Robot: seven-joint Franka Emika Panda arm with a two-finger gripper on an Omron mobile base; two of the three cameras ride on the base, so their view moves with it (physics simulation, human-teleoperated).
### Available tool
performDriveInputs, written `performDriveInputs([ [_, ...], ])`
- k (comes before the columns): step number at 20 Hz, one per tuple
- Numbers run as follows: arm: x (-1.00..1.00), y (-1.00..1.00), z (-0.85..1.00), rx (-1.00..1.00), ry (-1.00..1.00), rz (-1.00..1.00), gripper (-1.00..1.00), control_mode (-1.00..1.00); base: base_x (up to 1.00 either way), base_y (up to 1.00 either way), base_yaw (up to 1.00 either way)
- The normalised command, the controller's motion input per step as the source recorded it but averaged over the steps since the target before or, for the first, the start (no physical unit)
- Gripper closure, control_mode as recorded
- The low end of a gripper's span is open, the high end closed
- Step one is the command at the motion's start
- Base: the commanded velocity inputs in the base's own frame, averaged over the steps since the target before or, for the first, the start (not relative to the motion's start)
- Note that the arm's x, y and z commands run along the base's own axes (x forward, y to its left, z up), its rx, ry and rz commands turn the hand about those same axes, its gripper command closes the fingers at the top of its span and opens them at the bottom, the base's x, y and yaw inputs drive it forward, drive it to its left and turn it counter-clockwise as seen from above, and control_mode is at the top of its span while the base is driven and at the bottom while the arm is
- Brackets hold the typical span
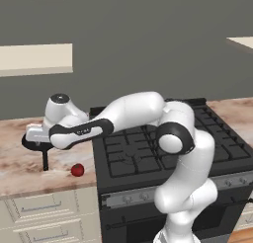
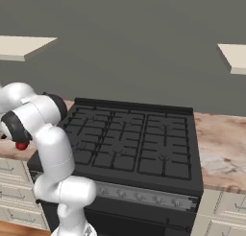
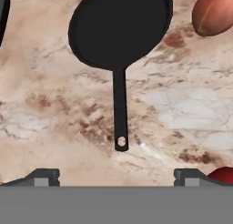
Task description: Place the pan on the rear right burner on the stove. Then place the tomato and the onion in the pan and turn on the rear right burner.
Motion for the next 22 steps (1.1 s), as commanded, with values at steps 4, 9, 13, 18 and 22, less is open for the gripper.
performDriveInputs([
  [4, 0.13, 0.00, -0.37, 0.00, 0.00, 0.00, -1.00, -1.00, 0.00, 0.00, 0.00],
  [9, 0.10, 0.00, -0.47, 0.00, 0.00, 0.00, -1.00, -1.00, 0.00, 0.00, 0.00],
  [13, 0.05, 0.00, -0.40, 0.00, 0.00, 0.00, -1.00, -1.00, 0.00, 0.00, 0.00],
  [18, 0.04, 0.08, -0.24, 0.00, 0.00, 0.00, -1.00, -1.00, 0.00, 0.00, 0.00],
  [22, 0.11, 0.07, -0.13, 0.00, 0.01, 0.00, -1.00, -1.00, 0.00, 0.00, 0.00],
])
